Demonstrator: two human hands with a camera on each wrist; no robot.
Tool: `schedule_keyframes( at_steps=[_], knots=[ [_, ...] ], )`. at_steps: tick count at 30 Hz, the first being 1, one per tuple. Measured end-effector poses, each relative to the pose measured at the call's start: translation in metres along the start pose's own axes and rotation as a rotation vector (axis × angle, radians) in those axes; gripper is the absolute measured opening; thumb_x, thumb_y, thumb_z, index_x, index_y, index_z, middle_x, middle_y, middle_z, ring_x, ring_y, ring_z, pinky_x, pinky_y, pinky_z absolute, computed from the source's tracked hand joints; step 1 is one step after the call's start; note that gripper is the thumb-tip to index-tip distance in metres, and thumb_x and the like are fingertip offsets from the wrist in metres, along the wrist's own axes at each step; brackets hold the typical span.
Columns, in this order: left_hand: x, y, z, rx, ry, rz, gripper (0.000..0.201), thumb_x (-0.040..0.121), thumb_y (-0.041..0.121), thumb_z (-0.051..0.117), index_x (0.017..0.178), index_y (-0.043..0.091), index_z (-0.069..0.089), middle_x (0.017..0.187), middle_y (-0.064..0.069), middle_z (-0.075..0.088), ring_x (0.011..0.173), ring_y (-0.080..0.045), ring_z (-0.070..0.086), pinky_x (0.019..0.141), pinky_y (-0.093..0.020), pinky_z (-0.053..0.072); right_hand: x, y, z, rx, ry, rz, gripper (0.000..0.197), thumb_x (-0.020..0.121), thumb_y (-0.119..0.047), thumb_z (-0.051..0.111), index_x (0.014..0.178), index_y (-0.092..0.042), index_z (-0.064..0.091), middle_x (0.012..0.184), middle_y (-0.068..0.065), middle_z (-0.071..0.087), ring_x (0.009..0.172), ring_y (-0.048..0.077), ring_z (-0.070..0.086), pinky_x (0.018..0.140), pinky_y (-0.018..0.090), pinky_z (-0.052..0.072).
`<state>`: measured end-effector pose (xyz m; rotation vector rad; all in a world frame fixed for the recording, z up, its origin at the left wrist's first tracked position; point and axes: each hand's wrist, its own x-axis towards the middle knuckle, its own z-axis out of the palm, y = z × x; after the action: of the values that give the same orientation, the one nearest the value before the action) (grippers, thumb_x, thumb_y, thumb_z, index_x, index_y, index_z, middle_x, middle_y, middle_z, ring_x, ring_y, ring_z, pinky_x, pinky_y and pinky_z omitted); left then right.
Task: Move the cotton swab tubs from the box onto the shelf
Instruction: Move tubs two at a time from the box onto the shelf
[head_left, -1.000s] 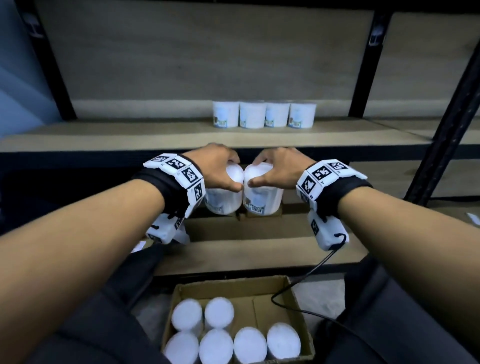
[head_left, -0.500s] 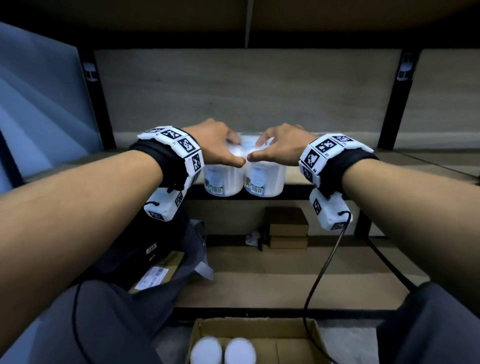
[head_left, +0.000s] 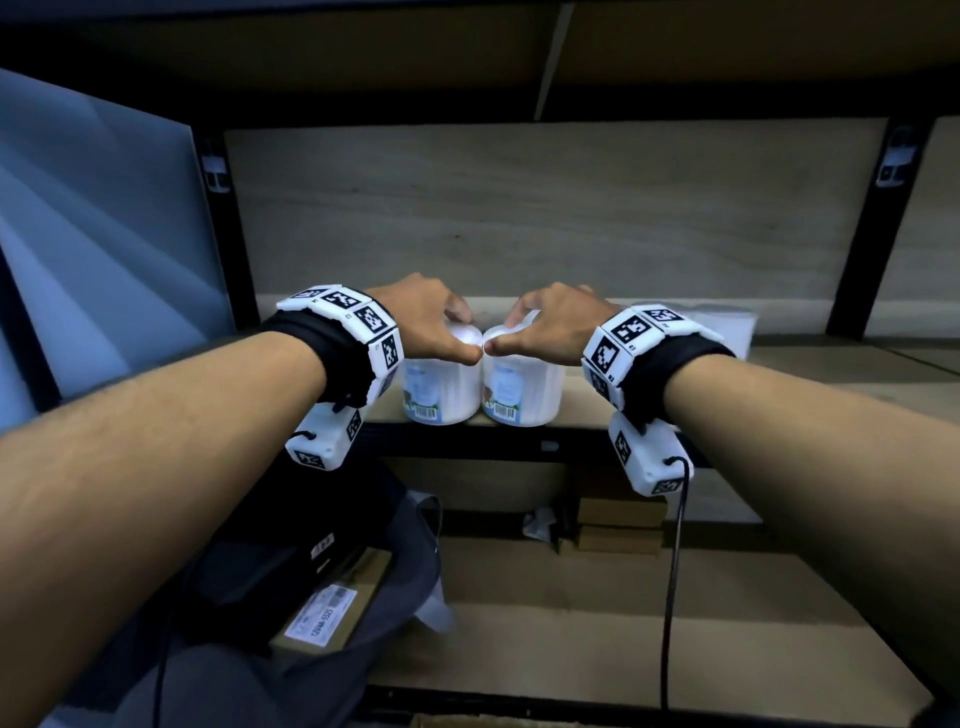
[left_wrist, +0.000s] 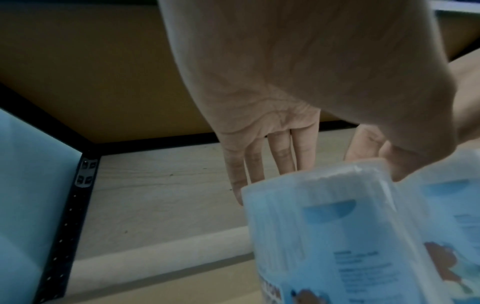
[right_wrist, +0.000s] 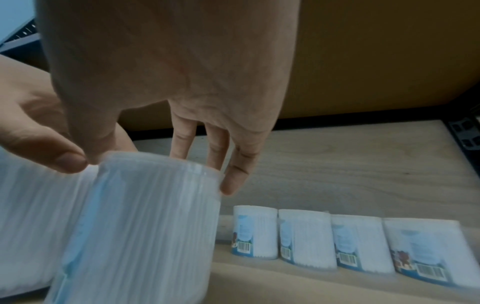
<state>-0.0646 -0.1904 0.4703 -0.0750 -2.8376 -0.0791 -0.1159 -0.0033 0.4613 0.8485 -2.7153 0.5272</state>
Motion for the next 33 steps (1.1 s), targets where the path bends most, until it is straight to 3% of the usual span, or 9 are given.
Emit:
schedule_keyframes(
  at_steps=[3, 5, 10, 14, 18, 20, 24, 28, 33],
  knots=[
    [0.009, -0.013, 0.006, -0.004, -0.015, -0.003, 0.053, 0.078, 0.052, 0.069, 0.123, 0.025, 0.066, 0.122, 0.013, 0.066, 0.102, -0.008, 0.059, 0.081, -0.019, 0.038, 0.01, -0.003, 0.009, -0.039, -0.016, -0.013, 0.05, 0.079, -0.065, 0.062, 0.109, -0.026, 0.071, 0.117, 0.0, 0.068, 0.119, 0.028, 0.053, 0.092, 0.03, 0.046],
    [0.013, -0.021, 0.01, -0.021, -0.026, -0.006, 0.056, 0.079, 0.053, 0.068, 0.126, 0.024, 0.065, 0.125, 0.013, 0.065, 0.106, -0.008, 0.059, 0.083, -0.018, 0.036, 0.016, -0.004, 0.014, -0.035, -0.021, -0.027, 0.051, 0.079, -0.067, 0.061, 0.108, -0.026, 0.072, 0.117, -0.002, 0.068, 0.118, 0.026, 0.055, 0.092, 0.03, 0.044],
    [0.017, -0.034, 0.015, -0.086, -0.053, -0.015, 0.047, 0.081, 0.059, 0.064, 0.118, 0.031, 0.068, 0.116, 0.018, 0.067, 0.095, -0.002, 0.057, 0.078, -0.017, 0.037, 0.029, -0.003, 0.023, -0.061, -0.04, -0.062, 0.053, 0.081, -0.069, 0.057, 0.103, -0.024, 0.074, 0.111, -0.001, 0.071, 0.11, 0.022, 0.06, 0.093, 0.03, 0.041],
    [0.018, -0.038, 0.021, -0.101, -0.061, -0.039, 0.05, 0.077, 0.067, 0.06, 0.117, 0.037, 0.066, 0.117, 0.02, 0.066, 0.106, -0.004, 0.058, 0.086, -0.022, 0.04, 0.033, 0.002, 0.029, -0.06, -0.034, -0.058, 0.055, 0.08, -0.073, 0.054, 0.104, -0.028, 0.073, 0.114, -0.002, 0.069, 0.112, 0.02, 0.059, 0.083, 0.026, 0.041],
    [0.014, -0.03, 0.019, -0.07, -0.07, -0.045, 0.064, 0.073, 0.074, 0.058, 0.125, 0.036, 0.062, 0.126, 0.02, 0.061, 0.119, -0.006, 0.055, 0.096, -0.024, 0.04, 0.027, 0.007, 0.03, -0.037, -0.026, -0.066, 0.061, 0.075, -0.078, 0.054, 0.113, -0.032, 0.068, 0.125, -0.004, 0.064, 0.122, 0.019, 0.054, 0.09, 0.028, 0.041],
    [0.01, -0.024, 0.016, -0.051, -0.06, -0.034, 0.065, 0.072, 0.071, 0.061, 0.126, 0.034, 0.061, 0.128, 0.019, 0.061, 0.121, -0.007, 0.054, 0.101, -0.025, 0.041, 0.021, 0.008, 0.028, -0.025, -0.015, -0.066, 0.058, 0.074, -0.072, 0.061, 0.116, -0.031, 0.066, 0.127, -0.005, 0.063, 0.123, 0.019, 0.052, 0.091, 0.028, 0.041],
    [0.001, -0.009, 0.007, 0.034, -0.039, -0.008, 0.046, 0.079, 0.051, 0.069, 0.121, 0.032, 0.065, 0.126, 0.012, 0.064, 0.117, -0.014, 0.057, 0.101, -0.031, 0.045, 0.01, 0.007, 0.021, -0.038, 0.003, -0.099, 0.044, 0.076, -0.053, 0.073, 0.114, -0.033, 0.066, 0.123, -0.006, 0.064, 0.121, 0.018, 0.052, 0.095, 0.03, 0.045],
    [-0.008, -0.001, -0.002, 0.098, -0.051, -0.015, 0.043, 0.078, 0.045, 0.071, 0.119, 0.033, 0.064, 0.124, 0.012, 0.064, 0.11, -0.014, 0.059, 0.096, -0.036, 0.049, 0.0, 0.0, 0.011, -0.055, 0.02, -0.132, 0.035, 0.078, -0.037, 0.075, 0.112, -0.034, 0.067, 0.121, -0.003, 0.065, 0.115, 0.018, 0.055, 0.092, 0.029, 0.046],
    [-0.017, 0.003, -0.007, 0.142, -0.052, -0.016, 0.046, 0.079, 0.038, 0.074, 0.122, 0.031, 0.064, 0.126, 0.008, 0.063, 0.114, -0.016, 0.057, 0.096, -0.032, 0.048, -0.001, -0.009, 0.01, -0.096, 0.036, -0.147, 0.036, 0.075, -0.031, 0.075, 0.11, -0.038, 0.068, 0.118, -0.003, 0.067, 0.109, 0.019, 0.061, 0.089, 0.03, 0.051]
  ],
)
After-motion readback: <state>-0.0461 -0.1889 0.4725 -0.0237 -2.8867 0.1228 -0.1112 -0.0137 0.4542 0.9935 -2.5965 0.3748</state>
